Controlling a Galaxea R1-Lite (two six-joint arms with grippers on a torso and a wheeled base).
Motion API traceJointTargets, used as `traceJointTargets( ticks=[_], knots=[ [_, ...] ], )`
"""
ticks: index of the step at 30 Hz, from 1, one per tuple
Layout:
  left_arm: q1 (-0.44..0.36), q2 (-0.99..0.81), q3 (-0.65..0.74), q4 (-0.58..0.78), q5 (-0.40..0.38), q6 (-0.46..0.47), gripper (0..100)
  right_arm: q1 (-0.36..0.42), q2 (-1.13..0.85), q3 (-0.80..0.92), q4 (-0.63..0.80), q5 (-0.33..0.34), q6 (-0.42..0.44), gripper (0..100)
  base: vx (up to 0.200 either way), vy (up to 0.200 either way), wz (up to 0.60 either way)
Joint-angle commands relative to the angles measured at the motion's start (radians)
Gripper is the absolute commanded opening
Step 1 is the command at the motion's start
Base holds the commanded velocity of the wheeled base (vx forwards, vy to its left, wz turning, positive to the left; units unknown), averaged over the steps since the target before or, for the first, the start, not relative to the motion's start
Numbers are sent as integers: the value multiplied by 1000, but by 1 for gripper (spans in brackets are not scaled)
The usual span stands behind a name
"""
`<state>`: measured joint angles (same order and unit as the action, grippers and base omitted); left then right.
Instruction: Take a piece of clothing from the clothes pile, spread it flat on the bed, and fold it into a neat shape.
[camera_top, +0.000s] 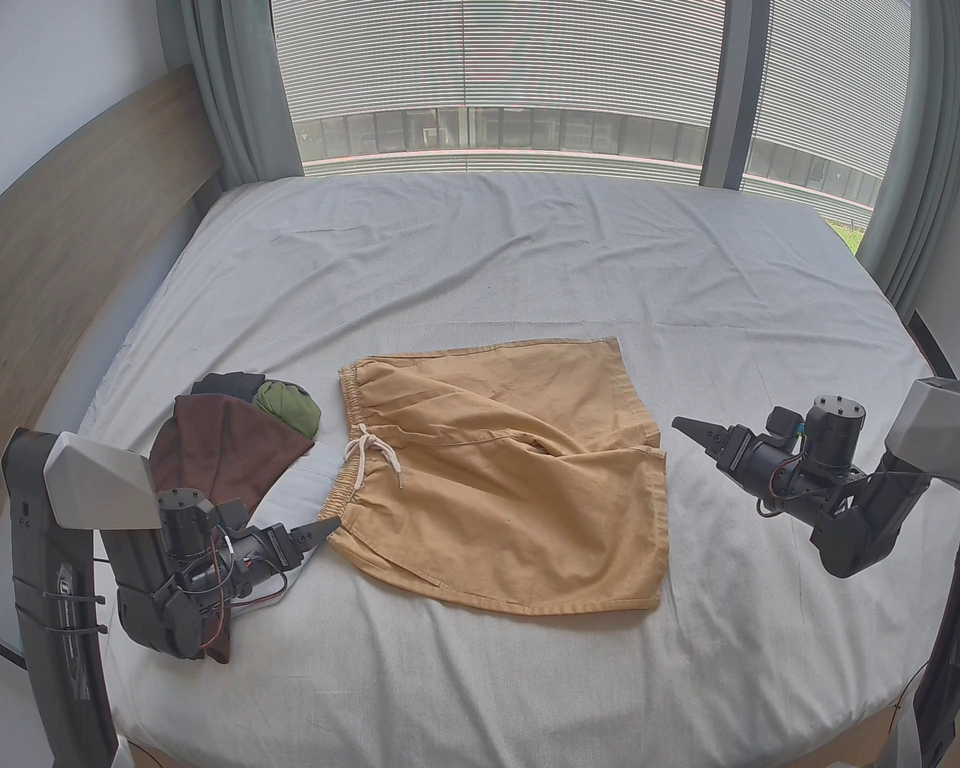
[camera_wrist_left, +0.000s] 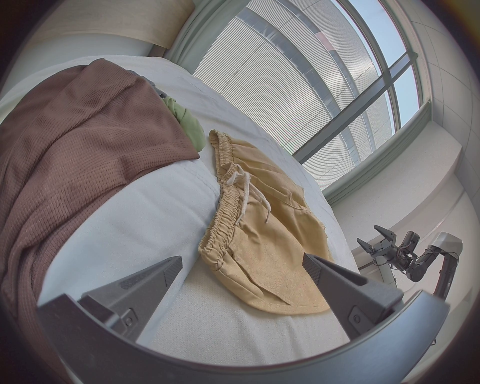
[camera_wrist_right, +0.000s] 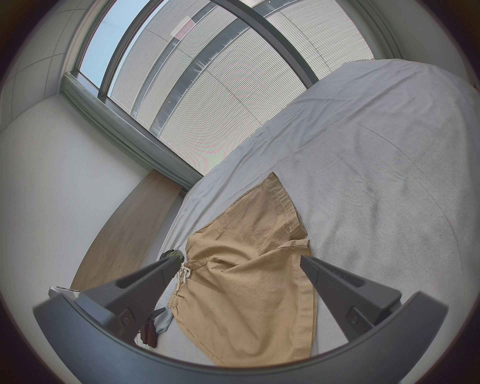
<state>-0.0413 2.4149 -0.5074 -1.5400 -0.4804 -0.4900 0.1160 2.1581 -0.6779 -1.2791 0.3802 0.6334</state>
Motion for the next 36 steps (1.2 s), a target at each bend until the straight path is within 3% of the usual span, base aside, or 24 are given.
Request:
traceJointTargets(
  ticks=[1,34,35,36],
  knots=[
    [-2,33,-8,0,0,-1,100,2,3,0,0,0,0,100,0,0,0],
    [-25,139,-166,0,29,-1,100,14,3,15,-14,-1,0,100,0,0,0],
    [-25,142,-172,0,29,-1,0,14,3,15,-26,0,0,100,0,0,0],
    [-25,144,-177,0,31,-1,0,14,5,17,-37,0,0,100,0,0,0]
  ],
)
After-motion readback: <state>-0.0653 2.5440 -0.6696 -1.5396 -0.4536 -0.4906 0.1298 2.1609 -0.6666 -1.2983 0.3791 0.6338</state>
